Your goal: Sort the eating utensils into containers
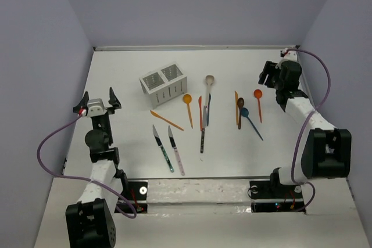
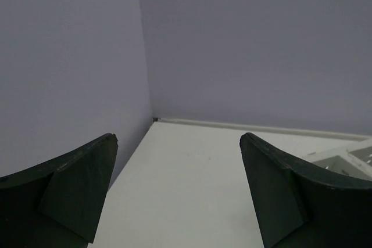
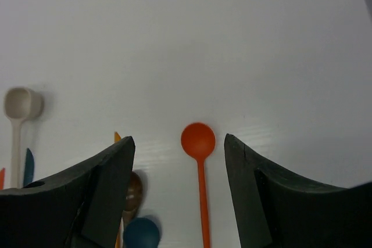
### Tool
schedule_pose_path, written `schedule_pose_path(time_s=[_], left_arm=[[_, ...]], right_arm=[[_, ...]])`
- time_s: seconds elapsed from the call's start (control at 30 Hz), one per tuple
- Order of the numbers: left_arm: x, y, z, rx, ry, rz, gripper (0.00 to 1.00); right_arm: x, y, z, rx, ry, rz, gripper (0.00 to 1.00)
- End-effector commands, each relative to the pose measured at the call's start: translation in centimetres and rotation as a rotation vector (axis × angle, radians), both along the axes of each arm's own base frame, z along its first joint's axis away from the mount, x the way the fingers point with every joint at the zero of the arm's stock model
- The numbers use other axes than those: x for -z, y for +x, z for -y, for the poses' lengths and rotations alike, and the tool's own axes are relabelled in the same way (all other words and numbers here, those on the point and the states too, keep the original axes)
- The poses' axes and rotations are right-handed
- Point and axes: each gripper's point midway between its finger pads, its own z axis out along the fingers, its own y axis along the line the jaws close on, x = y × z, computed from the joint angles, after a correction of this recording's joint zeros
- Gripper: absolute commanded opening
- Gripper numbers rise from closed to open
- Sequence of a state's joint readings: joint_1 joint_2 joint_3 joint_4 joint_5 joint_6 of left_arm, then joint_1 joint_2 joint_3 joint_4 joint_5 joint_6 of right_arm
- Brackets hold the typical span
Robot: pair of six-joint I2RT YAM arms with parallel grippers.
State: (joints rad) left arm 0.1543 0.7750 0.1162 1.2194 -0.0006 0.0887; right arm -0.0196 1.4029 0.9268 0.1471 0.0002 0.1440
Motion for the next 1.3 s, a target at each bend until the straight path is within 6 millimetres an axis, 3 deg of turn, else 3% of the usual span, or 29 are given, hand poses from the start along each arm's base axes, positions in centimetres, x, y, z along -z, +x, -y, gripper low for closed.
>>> schedule_pose_path(time_s=[0.0,0.07,0.1,0.17,0.27,0.43,0.77,0.8,0.83,0.9,0.97,1.07,1.1,1.17,1.23,1.27], left_arm=[[5.6,2.8,0.5,0.058,0.111,-0.339,0.99],[5.4,3.6,0.9,0.091,0.149,-0.395,0.99],[6.5,3.6,0.9,0.096,0.146,-0.457,0.99],[6.8,3.4,0.8,0.097,0.169,-0.491,0.99],[7.3,2.9,0.9,0.100,0.203,-0.520,0.99],[10.0,2.0,1.3,0.132,0.225,-0.619,0.99],[9.4,1.7,1.3,0.120,0.237,-0.583,0.99],[9.4,1.7,1.2,0.116,0.234,-0.585,0.99],[9.4,1.7,1.1,0.113,0.233,-0.584,0.99],[9.0,1.8,0.7,0.089,0.222,-0.567,0.99],[8.6,1.8,0.4,0.066,0.211,-0.541,0.99],[7.2,1.8,-0.2,0.034,0.151,-0.450,0.99],[6.1,2.2,-0.1,0.039,0.137,-0.402,0.99],[4.7,2.7,0.6,0.088,0.124,-0.332,0.99],[5.0,3.3,1.1,0.121,0.071,-0.306,0.99],[4.2,3.3,1.3,0.128,0.062,-0.258,0.99]], right_arm=[[10.5,-4.1,-0.7,-0.028,0.031,-0.462,0.68],[11.6,-3.7,-1.2,-0.066,0.036,-0.518,0.64],[11.8,-3.5,-1.4,-0.080,0.041,-0.531,0.62],[12.7,-3.5,-1.5,-0.087,0.039,-0.574,0.58],[13.5,-3.8,-1.9,-0.109,0.055,-0.599,0.58],[15.8,-4.5,-1.2,-0.078,0.012,-0.683,0.56],[18.3,-3.1,0.9,0.025,-0.144,-0.784,0.50],[18.4,-3.1,1.2,0.033,-0.156,-0.789,0.44],[18.6,-3.2,1.5,0.043,-0.173,-0.805,0.26],[18.7,-3.0,1.6,0.042,-0.179,-0.811,0.05],[18.5,-3.0,1.2,0.032,-0.182,-0.811,0.00],[15.8,-2.3,1.1,0.061,-0.216,-0.741,0.00],[13.0,-1.7,0.6,0.068,-0.229,-0.668,0.00],[9.2,-0.8,-0.6,0.052,-0.243,-0.569,0.00],[4.7,0.1,-4.1,-0.007,-0.296,-0.437,0.00],[-0.1,0.9,-5.8,-0.037,-0.310,-0.294,0.00]])
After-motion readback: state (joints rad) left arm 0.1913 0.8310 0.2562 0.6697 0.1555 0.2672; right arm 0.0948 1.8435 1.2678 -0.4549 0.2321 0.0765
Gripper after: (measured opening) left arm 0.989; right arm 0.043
